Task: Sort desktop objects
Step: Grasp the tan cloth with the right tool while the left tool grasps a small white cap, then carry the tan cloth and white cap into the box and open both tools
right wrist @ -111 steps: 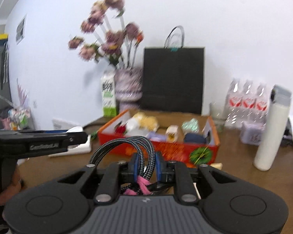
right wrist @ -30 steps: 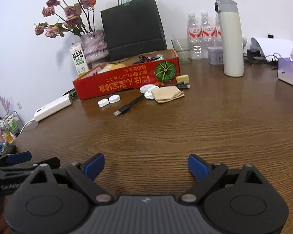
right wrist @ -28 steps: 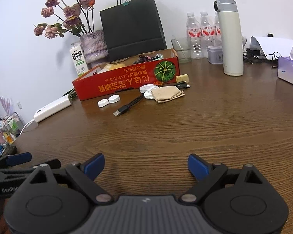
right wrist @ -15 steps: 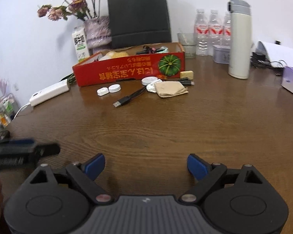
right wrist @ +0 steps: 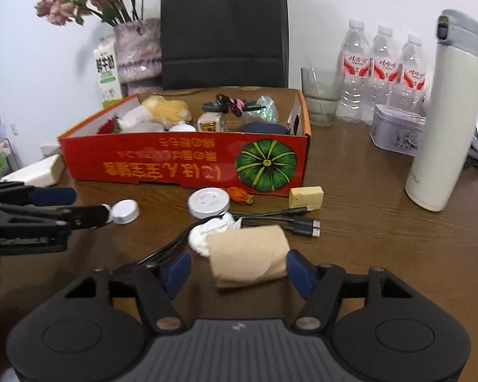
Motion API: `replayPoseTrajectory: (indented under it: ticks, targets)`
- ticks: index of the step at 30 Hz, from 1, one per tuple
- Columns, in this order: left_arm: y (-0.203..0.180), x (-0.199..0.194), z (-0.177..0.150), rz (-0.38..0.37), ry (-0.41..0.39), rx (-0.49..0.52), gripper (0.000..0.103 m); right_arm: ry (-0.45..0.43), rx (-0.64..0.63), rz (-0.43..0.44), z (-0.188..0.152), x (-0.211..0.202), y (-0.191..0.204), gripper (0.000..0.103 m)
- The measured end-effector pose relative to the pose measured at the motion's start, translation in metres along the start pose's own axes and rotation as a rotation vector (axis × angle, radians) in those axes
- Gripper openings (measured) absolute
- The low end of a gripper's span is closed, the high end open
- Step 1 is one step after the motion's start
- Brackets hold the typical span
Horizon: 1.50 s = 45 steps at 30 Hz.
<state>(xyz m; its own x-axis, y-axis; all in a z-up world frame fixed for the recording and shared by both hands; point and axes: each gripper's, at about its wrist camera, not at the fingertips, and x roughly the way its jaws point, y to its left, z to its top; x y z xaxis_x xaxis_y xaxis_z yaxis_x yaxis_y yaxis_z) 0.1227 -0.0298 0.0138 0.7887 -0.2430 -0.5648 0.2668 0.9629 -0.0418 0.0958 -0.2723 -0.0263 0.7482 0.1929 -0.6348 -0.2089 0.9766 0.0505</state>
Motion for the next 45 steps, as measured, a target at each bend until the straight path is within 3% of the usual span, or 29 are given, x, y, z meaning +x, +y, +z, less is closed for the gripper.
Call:
replayPoseTrajectory:
  ticks: [2, 4, 6, 10, 16, 22, 26, 29, 38, 45]
  targets:
    - [0.006, 0.006, 0.000, -0.018, 0.011, -0.019, 0.062, 0.007, -0.011, -0.003, 0.000, 0.008, 0.001, 0.056]
    - [0.008, 0.014, -0.002, -0.015, 0.050, -0.024, 0.044, -0.006, -0.039, -0.020, -0.003, 0.011, 0.005, 0.044]
    - [0.011, 0.010, -0.002, -0.035, 0.034, -0.034, 0.031, -0.017, -0.050, -0.021, -0.005, 0.010, 0.007, 0.035]
    - [0.016, 0.009, -0.004, -0.059, 0.041, -0.051, 0.027, -0.025, -0.050, -0.026, -0.006, 0.005, 0.010, 0.023]
    - [0.007, 0.002, -0.007, -0.034, 0.035, -0.025, 0.027, -0.027, -0.060, 0.000, -0.007, 0.000, 0.019, 0.009]
    - [-0.001, -0.052, -0.020, -0.024, -0.008, -0.126, 0.027, -0.058, -0.038, 0.007, -0.020, -0.036, 0.031, 0.007]
    - [-0.015, -0.086, -0.046, -0.061, 0.024, -0.165, 0.027, -0.059, 0.046, 0.102, -0.045, -0.071, 0.041, 0.007]
    - [-0.030, -0.107, -0.065, -0.048, 0.042, -0.137, 0.027, -0.058, 0.050, 0.159, -0.065, -0.097, 0.057, 0.007]
    - [-0.051, -0.175, -0.104, -0.088, 0.063, -0.115, 0.027, -0.136, 0.018, 0.167, -0.090, -0.170, 0.084, 0.007]
    - [-0.042, -0.196, -0.101, -0.079, 0.030, -0.123, 0.027, -0.201, 0.018, 0.155, -0.087, -0.196, 0.088, 0.007]
